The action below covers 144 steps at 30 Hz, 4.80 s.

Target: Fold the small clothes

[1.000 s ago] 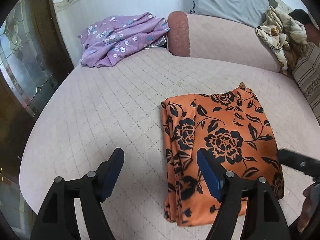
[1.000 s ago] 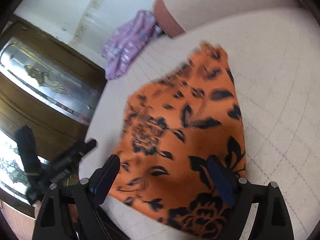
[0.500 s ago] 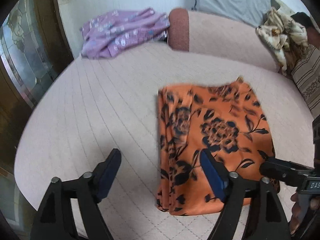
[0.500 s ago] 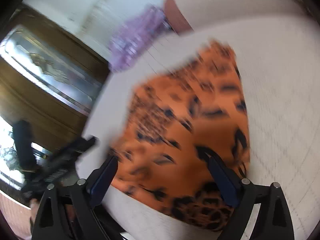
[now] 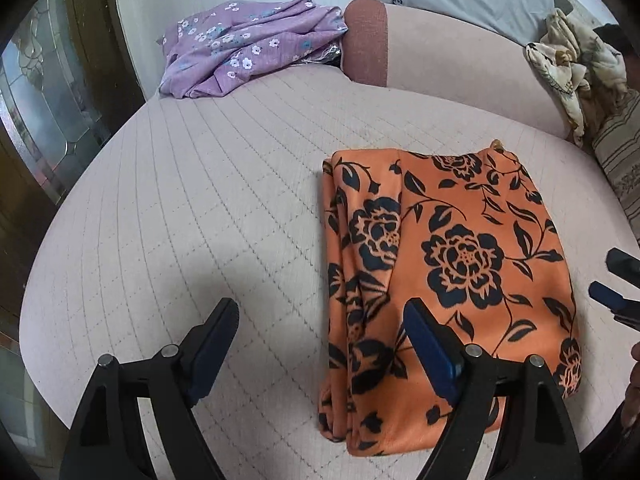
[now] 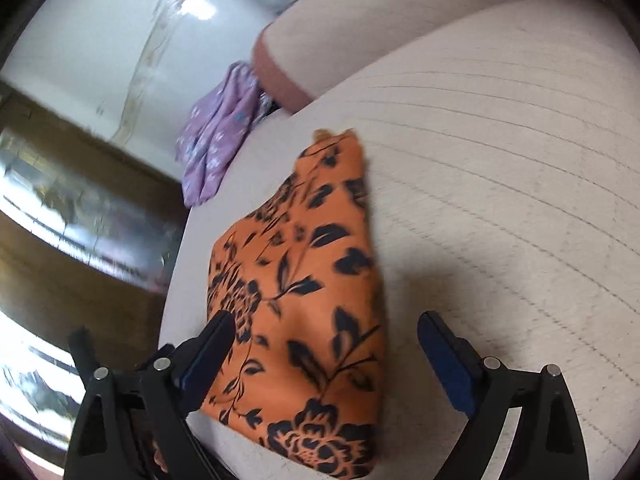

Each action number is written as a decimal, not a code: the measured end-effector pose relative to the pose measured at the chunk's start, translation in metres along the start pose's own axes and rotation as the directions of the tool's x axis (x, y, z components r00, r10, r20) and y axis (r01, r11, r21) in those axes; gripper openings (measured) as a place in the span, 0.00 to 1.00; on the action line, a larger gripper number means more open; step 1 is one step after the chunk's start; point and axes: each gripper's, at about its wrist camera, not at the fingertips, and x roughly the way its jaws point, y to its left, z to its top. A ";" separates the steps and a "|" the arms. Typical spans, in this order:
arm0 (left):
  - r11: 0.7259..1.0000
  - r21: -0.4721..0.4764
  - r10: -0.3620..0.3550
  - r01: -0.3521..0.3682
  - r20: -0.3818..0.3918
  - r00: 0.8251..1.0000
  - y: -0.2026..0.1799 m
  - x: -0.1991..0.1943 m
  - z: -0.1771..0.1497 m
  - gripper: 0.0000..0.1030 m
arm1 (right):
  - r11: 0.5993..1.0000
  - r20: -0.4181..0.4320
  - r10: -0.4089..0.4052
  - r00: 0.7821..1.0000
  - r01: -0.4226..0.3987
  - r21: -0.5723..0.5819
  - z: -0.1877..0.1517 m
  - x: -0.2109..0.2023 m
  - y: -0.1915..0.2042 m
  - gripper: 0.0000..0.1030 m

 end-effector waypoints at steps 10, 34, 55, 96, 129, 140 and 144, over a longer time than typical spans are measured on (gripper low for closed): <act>1.000 0.025 -0.009 0.009 0.011 1.000 -0.018 -0.003 -0.009 0.83 | 0.980 -0.022 0.170 0.985 -0.171 -0.098 0.022 0.015 0.051 0.92; 1.000 -0.013 0.001 -0.002 -0.064 0.998 -0.008 0.023 -0.028 0.90 | 0.987 -0.120 0.143 0.982 -0.151 -0.059 0.004 0.035 0.048 0.93; 0.999 -0.012 -0.035 0.035 0.005 0.999 -0.005 -0.023 -0.042 0.89 | 0.996 -0.023 0.093 0.995 -0.093 -0.013 -0.067 -0.037 0.001 0.93; 0.950 -0.136 -0.297 0.283 -0.097 0.950 0.003 0.077 0.008 0.88 | 0.992 -0.144 -0.009 0.989 -0.009 -0.128 0.010 0.085 0.017 0.86; 0.891 0.081 -0.452 0.447 0.065 0.889 -0.074 0.011 0.040 0.34 | 0.957 0.099 0.009 0.995 0.020 -0.289 0.089 -0.069 0.010 0.38; 0.924 0.149 -0.347 0.351 -0.055 0.936 -0.093 0.061 0.005 0.51 | 0.976 0.032 -0.195 0.980 0.197 -0.097 0.073 -0.024 -0.095 0.54; 0.934 0.169 -0.320 0.315 0.001 0.947 -0.080 0.035 0.004 0.51 | 0.961 0.125 -0.229 0.965 0.245 -0.128 0.075 -0.049 -0.078 0.54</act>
